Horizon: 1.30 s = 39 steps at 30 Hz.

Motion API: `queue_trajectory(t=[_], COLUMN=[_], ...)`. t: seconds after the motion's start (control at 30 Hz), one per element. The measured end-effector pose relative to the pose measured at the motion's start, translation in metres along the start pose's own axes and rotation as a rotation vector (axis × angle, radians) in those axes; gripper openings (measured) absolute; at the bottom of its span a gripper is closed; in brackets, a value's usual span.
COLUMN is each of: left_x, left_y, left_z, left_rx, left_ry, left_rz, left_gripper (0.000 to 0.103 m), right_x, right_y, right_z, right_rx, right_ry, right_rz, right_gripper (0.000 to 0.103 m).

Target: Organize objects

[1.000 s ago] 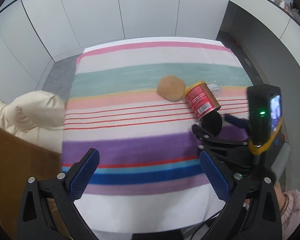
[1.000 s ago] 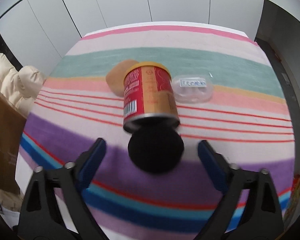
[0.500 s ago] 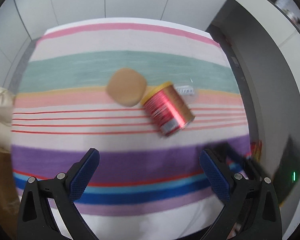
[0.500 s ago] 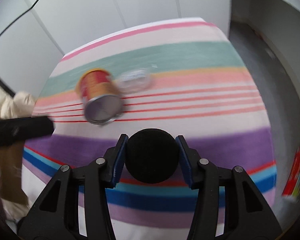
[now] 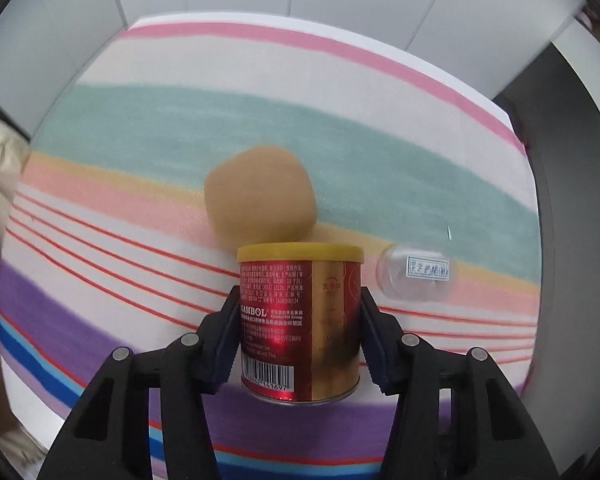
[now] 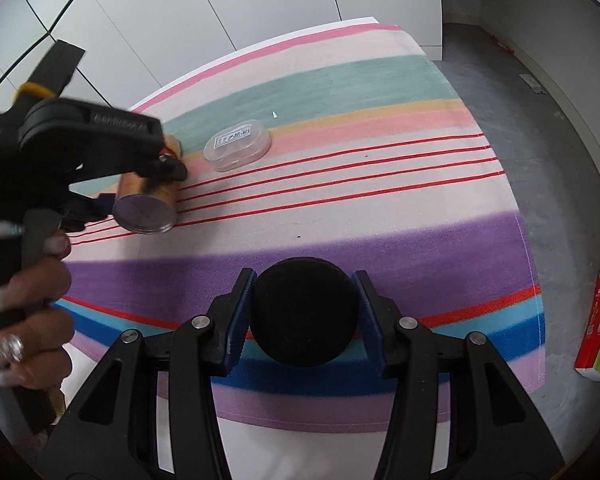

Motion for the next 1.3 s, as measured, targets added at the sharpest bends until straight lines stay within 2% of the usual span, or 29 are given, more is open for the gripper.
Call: queue_trajectory(t=[0.2,0.33,0.57,0.77,0.87,1.03,1.2,1.3], left_x=[-0.013,-0.014,-0.013,-0.007,-0.002,0.025,0.053,0.062], left_y=[0.013,0.029,0.045,0.062,0.076,0.116,0.176,0.209], left_z=[-0.020,-0.043,-0.080,-0.098,-0.102,-0.107,-0.108,-0.107], left_rx=[0.051,0.097,0.142,0.133,0.129,0.092,0.105,0.099], left_ry=[-0.146,-0.193,-0.190,-0.164,-0.163,-0.118,-0.147,-0.157], left_rz=[0.037,0.062,0.037,0.040,0.047,0.089,0.196,0.228], left_gripper=[0.054,0.054,0.054,0.054,0.054,0.054,0.054,0.054], right_x=[-0.002,0.006,0.032,0.059,0.074,0.093,0.116,0.132], right_y=[0.002,0.002,0.021,0.029,0.033,0.046,0.073,0.097], right_z=[-0.007,-0.015,-0.043,-0.065,-0.077,-0.094,-0.114,-0.127], right_rx=[-0.002,0.012,-0.001,-0.006,-0.039,-0.096,-0.088,-0.084], right_ry=[0.016,0.025,0.093,0.106,0.144,0.201,0.211,0.227], right_rz=[-0.020,-0.043,-0.023,-0.035,-0.037,-0.047,-0.030,-0.005], right_gripper=[0.051,0.051,0.051,0.051,0.051,0.051,0.051,0.051])
Point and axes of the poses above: each gripper's, at about its wrist camera, not at the fingertips, and y roughly against the way its jaws point, z to its right, x to its top, the point moved 7 cm from there along -y, roughly the way its jaws point, and after that the axes turned 9 degrees about z, right-handed, at the moved point
